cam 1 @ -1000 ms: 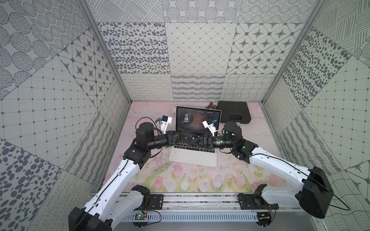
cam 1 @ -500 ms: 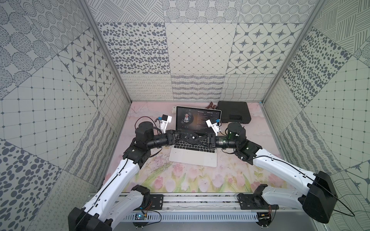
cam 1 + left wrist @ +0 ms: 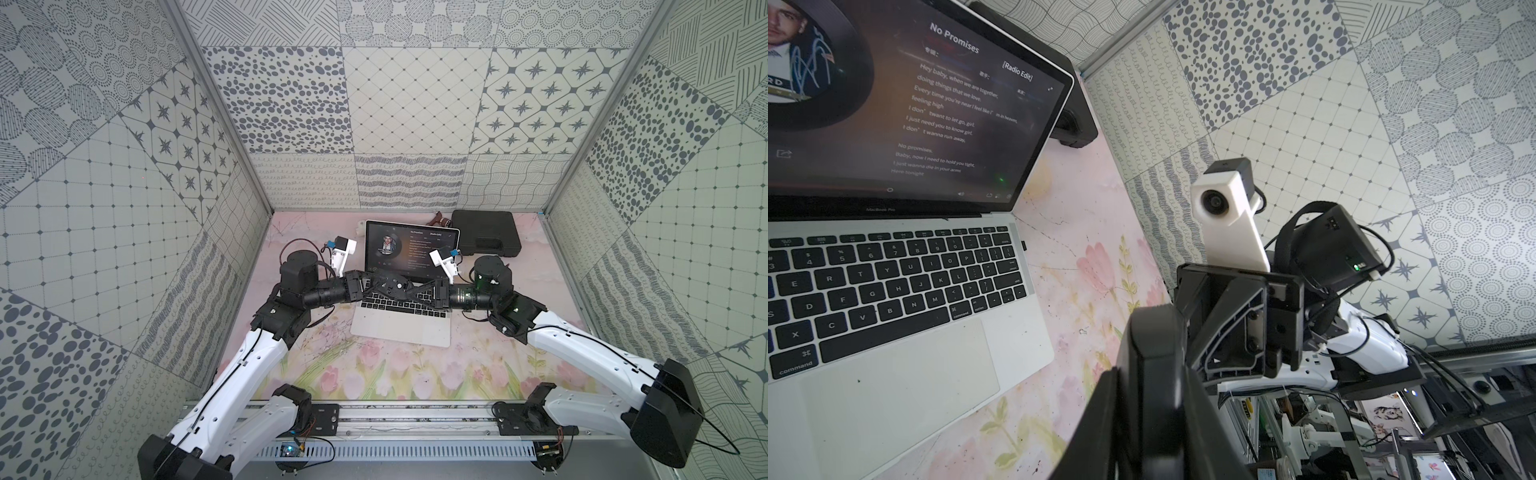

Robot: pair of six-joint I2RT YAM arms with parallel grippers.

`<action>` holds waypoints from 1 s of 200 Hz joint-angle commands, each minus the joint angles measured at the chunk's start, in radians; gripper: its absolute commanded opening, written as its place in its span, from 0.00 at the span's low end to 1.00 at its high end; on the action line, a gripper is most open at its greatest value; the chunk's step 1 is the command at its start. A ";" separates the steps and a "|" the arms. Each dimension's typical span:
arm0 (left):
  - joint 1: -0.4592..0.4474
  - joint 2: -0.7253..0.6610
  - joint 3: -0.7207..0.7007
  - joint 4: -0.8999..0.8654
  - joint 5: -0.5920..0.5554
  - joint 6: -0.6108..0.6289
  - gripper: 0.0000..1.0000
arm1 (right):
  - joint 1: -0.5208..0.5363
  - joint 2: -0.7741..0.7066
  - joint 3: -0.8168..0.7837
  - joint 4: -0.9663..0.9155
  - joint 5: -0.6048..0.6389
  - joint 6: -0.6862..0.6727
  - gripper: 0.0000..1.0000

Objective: Remove the wireless mouse receiver from the laptop
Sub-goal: Remove the lid from the mouse, then place the lid at the center of the board.

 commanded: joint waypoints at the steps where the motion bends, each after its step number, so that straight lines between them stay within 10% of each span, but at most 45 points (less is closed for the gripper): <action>1: 0.003 -0.003 0.007 -0.062 -0.027 0.065 0.00 | 0.000 -0.026 -0.016 0.056 0.028 -0.030 0.09; 127: 0.003 0.083 -0.050 -0.134 -0.291 0.082 0.00 | -0.040 -0.146 -0.077 -0.103 0.140 -0.116 0.00; 200: 0.008 0.000 -0.249 -0.019 -0.077 0.022 0.00 | -0.042 -0.070 0.187 -0.953 0.766 -0.404 0.00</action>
